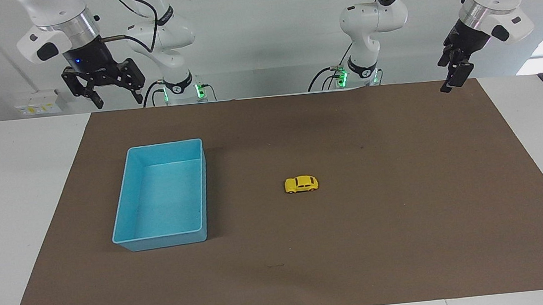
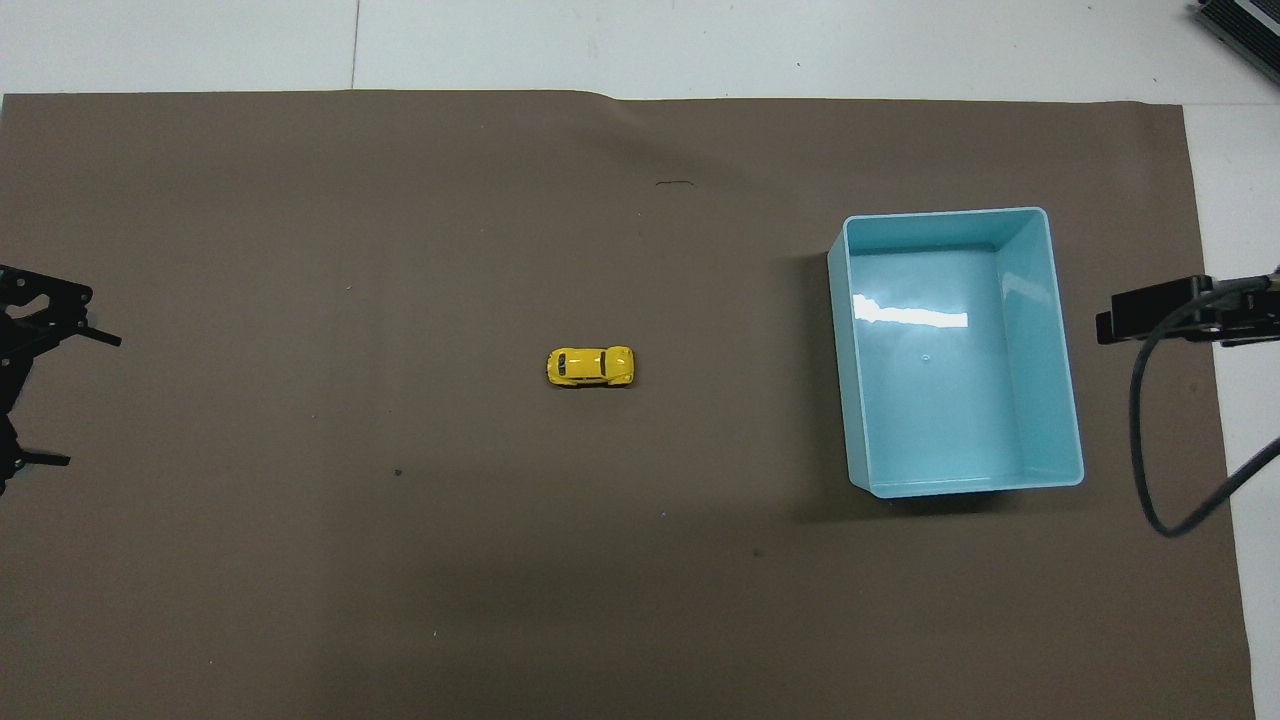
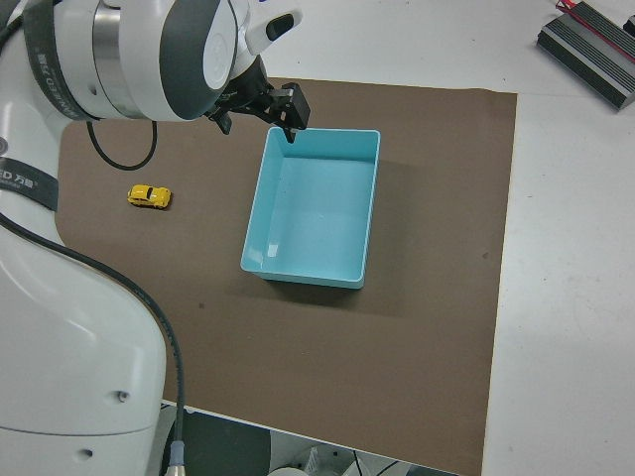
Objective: Wind up and store yellow beetle car
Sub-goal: 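Reach the left gripper toward the yellow beetle car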
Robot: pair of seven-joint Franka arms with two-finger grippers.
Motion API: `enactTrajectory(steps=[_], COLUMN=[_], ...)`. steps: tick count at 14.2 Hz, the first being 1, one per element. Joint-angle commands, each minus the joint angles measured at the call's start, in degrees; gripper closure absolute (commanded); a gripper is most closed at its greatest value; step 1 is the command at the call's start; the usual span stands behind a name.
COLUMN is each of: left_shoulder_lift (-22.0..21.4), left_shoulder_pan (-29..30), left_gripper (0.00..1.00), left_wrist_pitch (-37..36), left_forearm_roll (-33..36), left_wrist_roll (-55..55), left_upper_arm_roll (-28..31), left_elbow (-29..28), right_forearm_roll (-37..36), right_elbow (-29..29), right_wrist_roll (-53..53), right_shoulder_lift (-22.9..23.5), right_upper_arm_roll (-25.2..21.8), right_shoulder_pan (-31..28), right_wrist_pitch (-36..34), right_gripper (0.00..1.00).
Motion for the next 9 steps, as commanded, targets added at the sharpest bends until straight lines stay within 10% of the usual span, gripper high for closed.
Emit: enactTrajectory(steps=[1, 9], left_shoulder_lift=[-1.0, 0.5], left_shoulder_pan=[-1.5, -6.4], left_gripper=[0.0, 0.0], left_wrist_pitch=[4.0, 13.1], left_forearm_roll=[-0.2, -0.3], left_wrist_roll=[-10.8, -20.7], left_upper_arm_roll=[-0.3, -0.3], left_elbow=[-3.6, -7.9], right_forearm_roll=[-0.1, -0.1], right_elbow=[-0.6, -0.6], right_wrist_roll=[1.0, 1.0], right_shoulder_lift=[-0.8, -0.8], right_upper_arm_roll=[0.1, 0.1], right_shoulder_pan=[-0.4, -0.4], right_wrist_pitch=[-0.2, -0.2], right_gripper=[0.0, 0.0])
